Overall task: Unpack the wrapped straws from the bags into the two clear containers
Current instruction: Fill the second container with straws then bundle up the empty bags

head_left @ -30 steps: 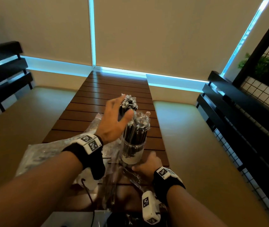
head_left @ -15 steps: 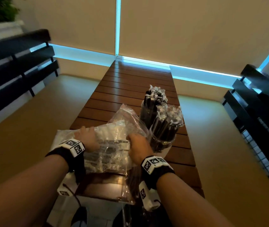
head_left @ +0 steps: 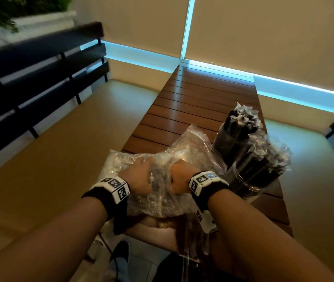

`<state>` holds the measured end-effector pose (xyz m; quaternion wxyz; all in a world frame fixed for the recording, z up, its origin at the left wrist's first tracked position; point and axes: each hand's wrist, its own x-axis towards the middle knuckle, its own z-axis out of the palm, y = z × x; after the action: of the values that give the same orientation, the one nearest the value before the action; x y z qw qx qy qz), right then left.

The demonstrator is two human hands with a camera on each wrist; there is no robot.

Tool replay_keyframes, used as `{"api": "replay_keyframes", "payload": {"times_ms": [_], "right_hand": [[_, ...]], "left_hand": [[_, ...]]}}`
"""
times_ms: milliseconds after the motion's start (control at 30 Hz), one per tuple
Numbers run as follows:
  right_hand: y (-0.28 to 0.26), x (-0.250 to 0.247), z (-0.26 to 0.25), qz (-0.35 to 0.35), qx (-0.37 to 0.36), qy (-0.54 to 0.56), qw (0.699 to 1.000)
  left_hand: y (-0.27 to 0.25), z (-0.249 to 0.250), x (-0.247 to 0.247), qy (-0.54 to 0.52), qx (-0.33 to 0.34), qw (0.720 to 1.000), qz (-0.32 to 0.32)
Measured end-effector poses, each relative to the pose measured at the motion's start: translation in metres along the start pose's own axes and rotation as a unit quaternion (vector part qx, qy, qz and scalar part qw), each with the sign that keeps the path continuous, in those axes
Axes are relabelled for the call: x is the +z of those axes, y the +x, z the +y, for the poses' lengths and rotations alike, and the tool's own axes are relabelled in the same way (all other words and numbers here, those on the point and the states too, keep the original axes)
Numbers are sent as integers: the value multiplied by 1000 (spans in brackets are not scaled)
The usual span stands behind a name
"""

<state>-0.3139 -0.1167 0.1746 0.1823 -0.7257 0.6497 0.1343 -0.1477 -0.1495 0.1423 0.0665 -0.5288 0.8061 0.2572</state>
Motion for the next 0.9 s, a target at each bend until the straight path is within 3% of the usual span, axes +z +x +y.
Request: {"api": "replay_keyframes", "payload": {"times_ms": [267, 433, 533, 600, 700, 800, 900], "right_hand": [[20, 6, -17, -132, 34, -24, 990], [39, 19, -16, -138, 74, 3, 988], [45, 29, -8, -125, 108, -1, 986], [77, 63, 21, -103, 110, 8, 989], [74, 61, 32, -78, 115, -31, 990], [20, 14, 11, -58, 77, -62, 993], [-13, -7, 17, 31, 67, -90, 993]], "left_hand": [[-8, -7, 3, 35, -2, 999, 36], [-5, -12, 1, 27, 15, 998, 50], [-4, -14, 2, 25, 24, 998, 59], [-4, -14, 4, 25, 25, 997, 66], [-5, -12, 8, 17, 23, 995, 93], [-4, -9, 12, 1, 12, 992, 126], [0, -6, 11, 5, -5, 989, 149]]}}
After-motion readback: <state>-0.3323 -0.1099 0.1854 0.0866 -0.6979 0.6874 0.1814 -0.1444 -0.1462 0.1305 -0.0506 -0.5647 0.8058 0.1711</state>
